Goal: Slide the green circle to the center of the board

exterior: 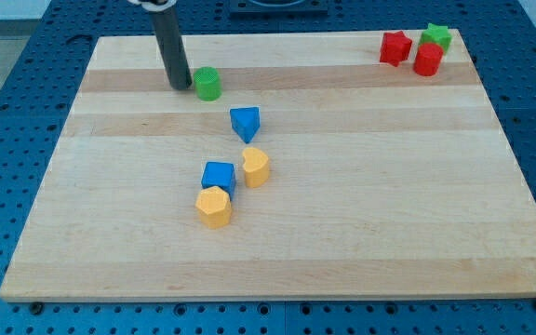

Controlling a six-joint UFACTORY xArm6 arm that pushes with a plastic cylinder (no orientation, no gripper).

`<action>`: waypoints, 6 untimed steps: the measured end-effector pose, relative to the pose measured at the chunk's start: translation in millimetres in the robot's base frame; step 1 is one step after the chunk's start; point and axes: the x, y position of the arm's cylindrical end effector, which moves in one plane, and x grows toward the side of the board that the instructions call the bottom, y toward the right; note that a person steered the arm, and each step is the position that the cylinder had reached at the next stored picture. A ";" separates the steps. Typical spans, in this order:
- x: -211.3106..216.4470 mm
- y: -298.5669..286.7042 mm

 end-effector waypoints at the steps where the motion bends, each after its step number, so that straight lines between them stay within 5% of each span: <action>1: -8.5 36.0; 6: 12.9 40.3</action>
